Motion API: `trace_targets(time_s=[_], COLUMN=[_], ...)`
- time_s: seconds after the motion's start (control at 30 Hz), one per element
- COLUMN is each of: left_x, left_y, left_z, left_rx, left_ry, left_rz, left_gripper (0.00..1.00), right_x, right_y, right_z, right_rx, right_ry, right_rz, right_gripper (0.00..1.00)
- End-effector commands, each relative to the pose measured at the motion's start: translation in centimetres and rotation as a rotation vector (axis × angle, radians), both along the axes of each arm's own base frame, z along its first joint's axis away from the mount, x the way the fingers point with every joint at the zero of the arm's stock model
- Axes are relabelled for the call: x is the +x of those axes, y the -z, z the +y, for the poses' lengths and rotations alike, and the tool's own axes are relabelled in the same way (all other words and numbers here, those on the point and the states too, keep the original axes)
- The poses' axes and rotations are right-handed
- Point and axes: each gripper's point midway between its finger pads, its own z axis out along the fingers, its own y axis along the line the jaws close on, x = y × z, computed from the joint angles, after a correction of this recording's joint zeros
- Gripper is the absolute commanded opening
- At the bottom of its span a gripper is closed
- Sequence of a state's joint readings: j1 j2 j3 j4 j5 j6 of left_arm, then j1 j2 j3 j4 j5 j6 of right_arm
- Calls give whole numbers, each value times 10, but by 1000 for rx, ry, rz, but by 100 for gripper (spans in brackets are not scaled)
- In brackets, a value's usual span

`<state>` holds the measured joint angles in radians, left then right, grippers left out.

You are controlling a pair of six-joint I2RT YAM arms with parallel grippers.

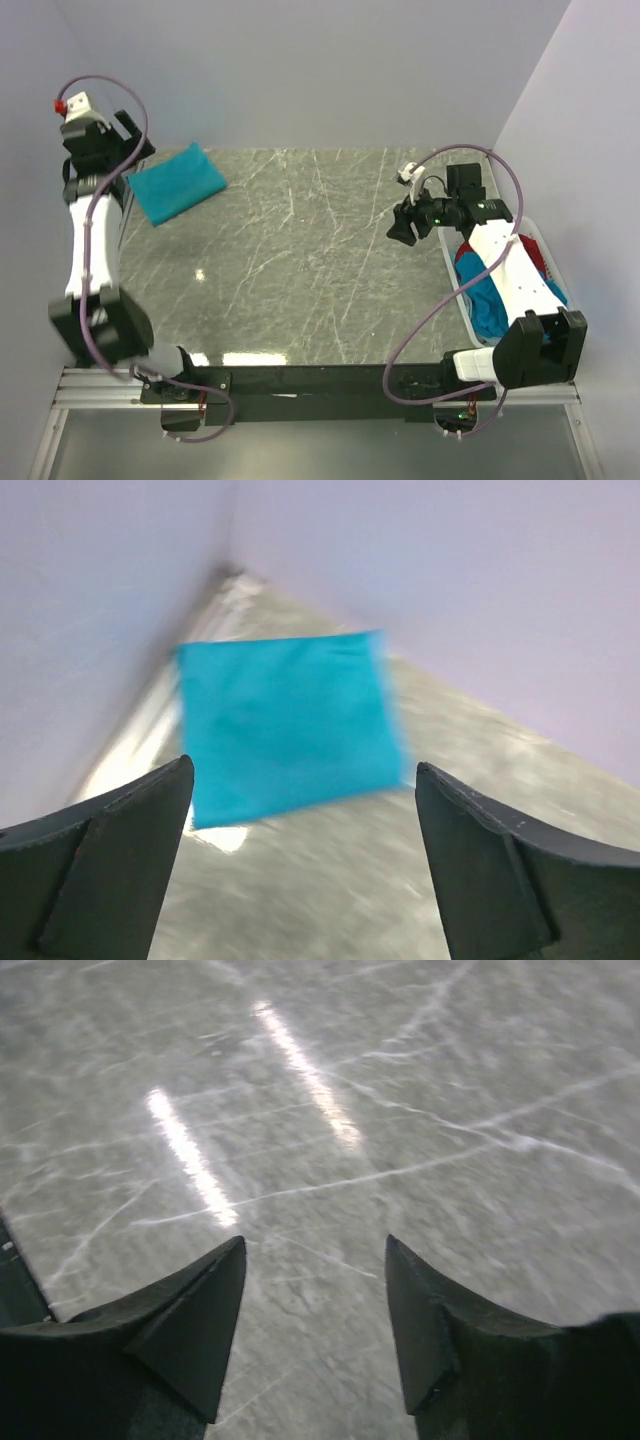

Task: Fold and stack the t-shirts
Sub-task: Reset both grippers

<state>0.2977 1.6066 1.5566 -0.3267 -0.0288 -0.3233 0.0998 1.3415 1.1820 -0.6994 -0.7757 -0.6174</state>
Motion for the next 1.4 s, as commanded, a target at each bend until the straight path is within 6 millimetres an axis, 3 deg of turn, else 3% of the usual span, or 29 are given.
trace_targets(time_s=[0.0,0.03,0.1,0.2,0.3,0.33,0.37,0.4,0.47,0.6,0.67,0.93,1.3,1.37], left_x=[-27,-47,-63,-90,-109,-111,-118,-126,-138,-156,-161,-176,-177,-177], left_y=[0,4,-8,-5,-1,0,1,5,14,22,35,61,61,61], left_z=[-60,-78,-109,-142,-181,-190,-217,-222,-244,-242,-237,-218,-216,-218], left_rx=[-127,-168,-225,-260,-133,-94,-70,-40,-23,-4,-8,21,24,18], left_ry=[248,298,431,554,673,685,764,789,849,804,772,670,654,665], left_rz=[-105,-127,-212,-235,-201,-185,-175,-151,-126,-152,-142,-151,-141,-141], left_gripper=[99,100,99,99,99,100,100,100,100,100,99,99,99,99], right_x=[25,29,38,35,26,24,17,20,12,4,0,-13,-23,-24], right_y=[-31,-35,-46,-58,-65,-69,-69,-79,-78,-87,-87,-93,-83,-82], right_z=[-25,-31,-52,-74,-89,-95,-101,-107,-125,-143,-151,-171,-181,-173], right_rx=[-49,-41,-72,-59,-37,-11,5,39,93,187,195,164,144,157], right_ry=[172,246,393,550,651,712,761,814,972,1133,1203,1298,1332,1287], right_rz=[-160,-156,-218,-283,-330,-335,-353,-402,-419,-445,-429,-480,-468,-463], right_gripper=[67,70,73,76,77,86,89,91,93,93,94,94,93,93])
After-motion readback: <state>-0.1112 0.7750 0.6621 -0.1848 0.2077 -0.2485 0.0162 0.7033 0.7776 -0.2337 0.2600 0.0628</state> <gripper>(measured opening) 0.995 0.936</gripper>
